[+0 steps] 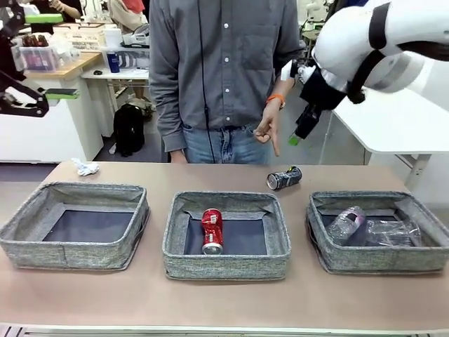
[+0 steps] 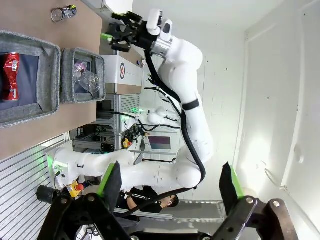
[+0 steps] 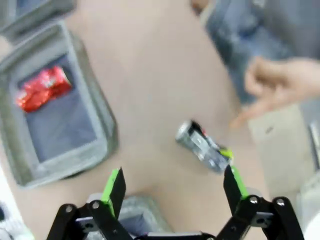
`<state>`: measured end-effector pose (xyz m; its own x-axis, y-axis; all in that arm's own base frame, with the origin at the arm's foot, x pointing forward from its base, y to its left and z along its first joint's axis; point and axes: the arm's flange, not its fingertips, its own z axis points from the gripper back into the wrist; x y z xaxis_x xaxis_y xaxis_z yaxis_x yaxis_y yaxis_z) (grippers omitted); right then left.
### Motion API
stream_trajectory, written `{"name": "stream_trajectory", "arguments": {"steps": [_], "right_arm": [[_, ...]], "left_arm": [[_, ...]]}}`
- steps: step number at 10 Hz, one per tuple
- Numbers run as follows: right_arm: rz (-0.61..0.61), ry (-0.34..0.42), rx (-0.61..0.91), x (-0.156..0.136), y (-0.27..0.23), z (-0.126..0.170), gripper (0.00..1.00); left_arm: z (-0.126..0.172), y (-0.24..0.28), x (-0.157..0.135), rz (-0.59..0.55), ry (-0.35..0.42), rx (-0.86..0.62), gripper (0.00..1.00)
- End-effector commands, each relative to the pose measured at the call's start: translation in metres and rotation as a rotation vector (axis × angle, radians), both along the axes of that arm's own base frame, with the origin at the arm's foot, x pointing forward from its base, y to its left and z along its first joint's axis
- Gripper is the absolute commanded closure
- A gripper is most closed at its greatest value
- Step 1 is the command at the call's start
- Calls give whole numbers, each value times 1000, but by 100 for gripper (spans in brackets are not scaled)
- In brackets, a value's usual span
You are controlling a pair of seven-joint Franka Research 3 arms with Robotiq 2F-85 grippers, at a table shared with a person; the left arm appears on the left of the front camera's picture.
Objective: Sort the waste into the appropriate baskets.
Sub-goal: Pick up the waste item pointed out by the person.
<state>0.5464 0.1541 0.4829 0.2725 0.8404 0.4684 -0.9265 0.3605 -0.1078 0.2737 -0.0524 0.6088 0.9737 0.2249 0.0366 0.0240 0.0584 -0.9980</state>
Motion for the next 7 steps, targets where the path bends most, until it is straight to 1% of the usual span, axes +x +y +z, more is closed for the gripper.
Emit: {"name": "stream_trajectory", "arguments": {"steps": [1, 2, 3, 4, 5, 6, 7], "right_arm": [[288, 149, -5, -6, -16, -18, 0], [318, 216, -82, -11, -20, -16, 0], [134, 43, 27, -2, 3, -21, 0], [237, 131, 20, -10, 0, -33, 0], [229, 124, -92, -11, 4, -37, 0], [169, 115, -189, -1, 7, -53, 0], [177, 100, -220, 4, 10, -63, 0]], "left_arm": [[4, -3, -1, -2, -1, -21, 0], [4, -3, -1, -2, -1, -21, 0], [4, -3, -1, -2, -1, -21, 0], [4, -3, -1, -2, -1, -21, 0], [4, -3, -1, -2, -1, -21, 0], [4, -3, -1, -2, -1, -21, 0], [4, -3, -1, -2, -1, -21, 0]]}}
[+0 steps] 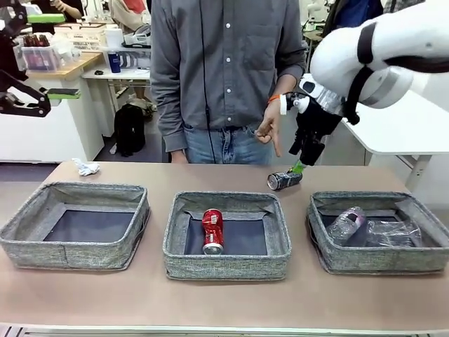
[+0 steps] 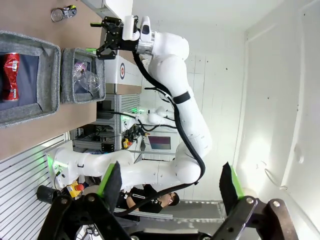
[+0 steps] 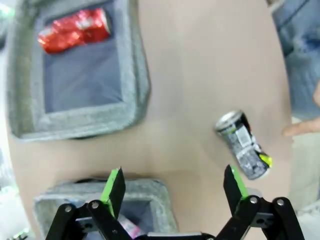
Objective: Sort the waste into the appropriate baskets.
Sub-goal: Pick up the waste item pointed out by the person.
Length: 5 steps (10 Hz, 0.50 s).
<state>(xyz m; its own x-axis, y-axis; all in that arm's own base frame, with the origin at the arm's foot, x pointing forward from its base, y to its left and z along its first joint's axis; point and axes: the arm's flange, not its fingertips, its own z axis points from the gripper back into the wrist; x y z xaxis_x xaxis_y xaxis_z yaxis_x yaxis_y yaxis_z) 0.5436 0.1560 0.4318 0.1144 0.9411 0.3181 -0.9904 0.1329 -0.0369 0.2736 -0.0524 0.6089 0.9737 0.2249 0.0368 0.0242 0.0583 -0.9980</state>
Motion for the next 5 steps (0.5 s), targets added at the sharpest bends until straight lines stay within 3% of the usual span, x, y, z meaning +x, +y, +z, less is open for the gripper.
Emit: {"name": "stream_trajectory", "arguments": {"steps": [1, 4, 5], "right_arm": [[-66, -44, -123, 12, 6, -17, 0], [-47, -149, -106, 23, 7, -37, 0], [29, -190, -100, 27, 6, -49, 0]], "left_arm": [[4, -3, -1, -2, -1, -21, 0], [4, -3, -1, -2, -1, -21, 0], [4, -3, -1, -2, -1, -21, 0]]}}
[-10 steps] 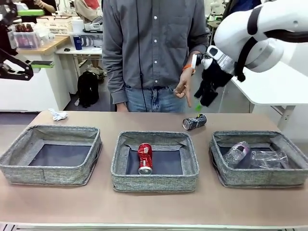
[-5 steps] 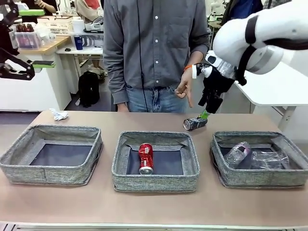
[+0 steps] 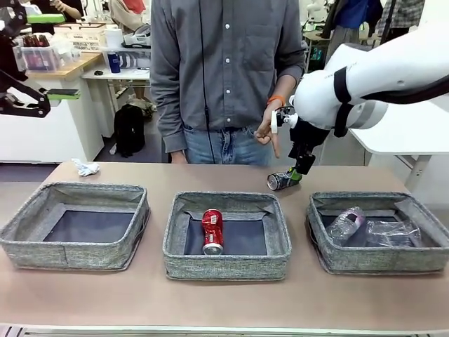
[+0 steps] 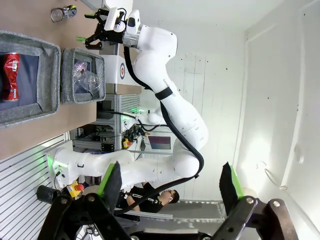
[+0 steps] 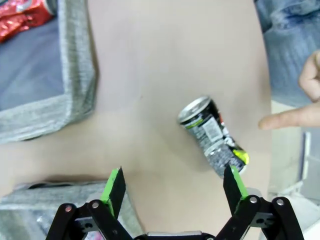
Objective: Sort the waste into the appropriate baskets.
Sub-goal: Pick up the waste item pointed out by the person.
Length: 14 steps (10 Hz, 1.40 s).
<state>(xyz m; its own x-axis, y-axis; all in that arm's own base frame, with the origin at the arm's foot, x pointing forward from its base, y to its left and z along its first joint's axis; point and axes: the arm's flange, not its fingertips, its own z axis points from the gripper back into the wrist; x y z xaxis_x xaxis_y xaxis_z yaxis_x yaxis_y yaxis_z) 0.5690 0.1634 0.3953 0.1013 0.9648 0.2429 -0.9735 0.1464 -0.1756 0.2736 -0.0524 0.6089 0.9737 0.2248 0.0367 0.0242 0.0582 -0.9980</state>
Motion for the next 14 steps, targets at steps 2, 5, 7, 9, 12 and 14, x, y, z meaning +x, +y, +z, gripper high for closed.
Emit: {"name": "stream_trajectory", "arguments": {"steps": [2, 5, 7, 9, 12, 14], "right_arm": [[80, -20, -12, 14, -8, -36, 0], [77, -94, -3, 25, -6, -61, 0], [41, -112, 16, 30, -7, -69, 0], [59, -102, 12, 35, -4, -72, 0], [91, -78, 19, 46, 7, -82, 0], [100, -61, 7, 44, 11, -87, 0]], "left_arm": [[4, -3, -1, -2, -1, -21, 0], [4, -3, -1, -2, -1, -21, 0], [4, -3, -1, -2, -1, -21, 0], [4, -3, -1, -2, -1, -21, 0], [4, -3, -1, -2, -1, -21, 0], [4, -3, -1, -2, -1, -21, 0]]}}
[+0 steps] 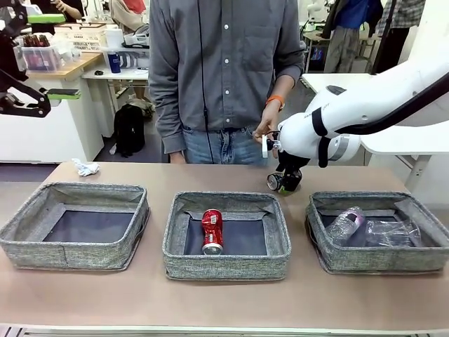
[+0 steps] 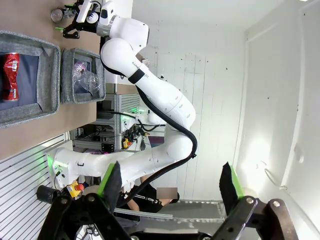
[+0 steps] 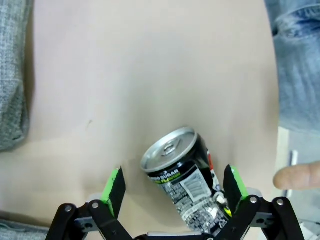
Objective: Sort the waste into the appropriate baskets.
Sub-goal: Pick up the waste item pointed out by the person.
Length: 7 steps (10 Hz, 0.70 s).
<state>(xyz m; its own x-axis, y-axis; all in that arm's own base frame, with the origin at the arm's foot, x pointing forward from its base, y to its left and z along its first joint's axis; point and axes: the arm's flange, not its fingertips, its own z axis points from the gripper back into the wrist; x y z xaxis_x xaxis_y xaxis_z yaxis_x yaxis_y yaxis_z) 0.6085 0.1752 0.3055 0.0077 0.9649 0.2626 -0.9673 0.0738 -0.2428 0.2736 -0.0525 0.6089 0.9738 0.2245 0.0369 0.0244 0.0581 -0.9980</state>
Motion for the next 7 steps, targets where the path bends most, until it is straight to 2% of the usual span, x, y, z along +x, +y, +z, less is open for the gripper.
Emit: {"name": "stream_trajectory", "arguments": {"steps": [1, 7], "right_arm": [[23, 19, -13, 4, -2, 3, 0], [20, 67, -55, -2, -2, 1, 0]], "left_arm": [[4, -3, -1, -2, 0, -21, 0], [4, -3, -1, -2, 0, -21, 0]]}}
